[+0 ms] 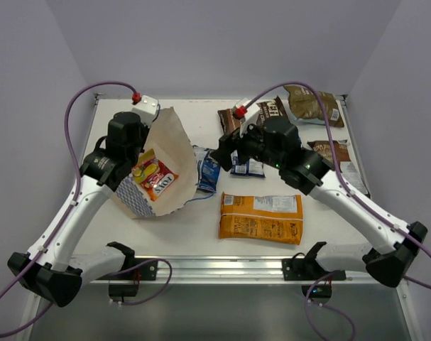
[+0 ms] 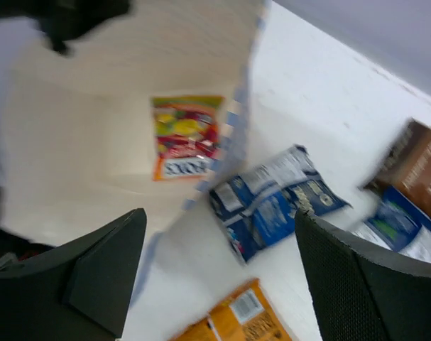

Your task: Take the snacks out of the paper bag

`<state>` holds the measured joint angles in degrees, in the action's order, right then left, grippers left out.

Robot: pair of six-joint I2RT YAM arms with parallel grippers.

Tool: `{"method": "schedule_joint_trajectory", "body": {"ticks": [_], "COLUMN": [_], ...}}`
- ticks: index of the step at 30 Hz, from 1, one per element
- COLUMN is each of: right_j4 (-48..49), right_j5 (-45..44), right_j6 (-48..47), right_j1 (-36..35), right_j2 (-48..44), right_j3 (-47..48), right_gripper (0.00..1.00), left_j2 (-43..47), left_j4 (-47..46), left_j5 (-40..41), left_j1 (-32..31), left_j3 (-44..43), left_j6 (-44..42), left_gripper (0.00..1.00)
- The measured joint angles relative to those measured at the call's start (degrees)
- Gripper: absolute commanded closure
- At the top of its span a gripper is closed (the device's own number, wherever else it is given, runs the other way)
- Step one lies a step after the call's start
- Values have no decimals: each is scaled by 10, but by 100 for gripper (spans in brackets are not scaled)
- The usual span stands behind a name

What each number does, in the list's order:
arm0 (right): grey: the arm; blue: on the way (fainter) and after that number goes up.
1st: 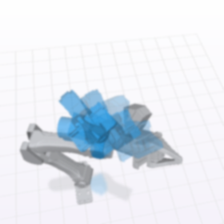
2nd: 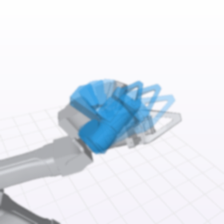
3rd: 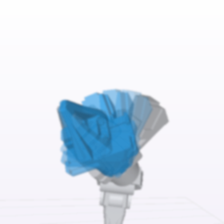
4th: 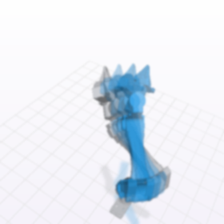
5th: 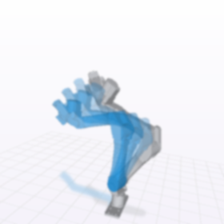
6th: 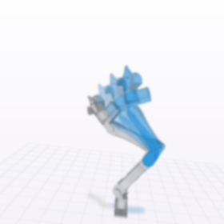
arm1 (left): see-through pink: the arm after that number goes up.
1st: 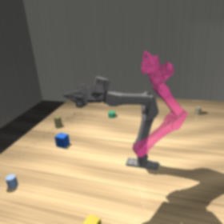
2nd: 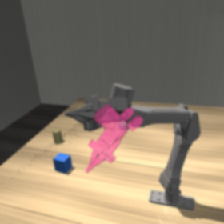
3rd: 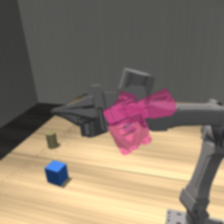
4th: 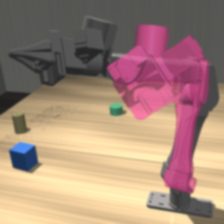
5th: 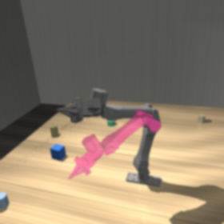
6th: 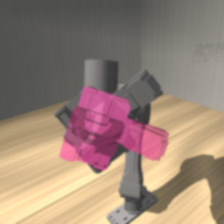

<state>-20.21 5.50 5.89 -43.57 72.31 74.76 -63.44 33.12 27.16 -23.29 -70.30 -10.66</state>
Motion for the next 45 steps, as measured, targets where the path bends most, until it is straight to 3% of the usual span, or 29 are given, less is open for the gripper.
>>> {"method": "schedule_joint_trajectory", "body": {"ticks": [3,7,13,19,25,32,38,45], "right_j4": [23,72,141,155,156,169,173,188], "right_j5": [7,37,47,56,34,-40,-76,-90], "right_j6": [3,28,100,171,200,245,266,271], "right_j1": [-61,-117,-155,-160,-161,-160,-160,-158], "right_j2": [-22,21,197,311,398,414,456,504], "right_j3": [18,37,36,0,33,67,135,182], "right_gripper": [14,14,14,11,1,1,1,1], "left_j2": [-1,4,50,99,127,115,94,77], "left_j4": [-1,-1,-4,-7,-14,-24,-34,-6], "left_j5": [-16,-30,-51,-80,-134,-144,-139,-138], "left_j1": [-1,-5,-14,-17,-42,-74,-75,-75], "left_j3": [0,0,24,42,72,114,107,39], "left_j6": [-7,-9,-9,-12,-8,0,6,7], "left_gripper": [100,100,100,100,100,100,100,100]}}
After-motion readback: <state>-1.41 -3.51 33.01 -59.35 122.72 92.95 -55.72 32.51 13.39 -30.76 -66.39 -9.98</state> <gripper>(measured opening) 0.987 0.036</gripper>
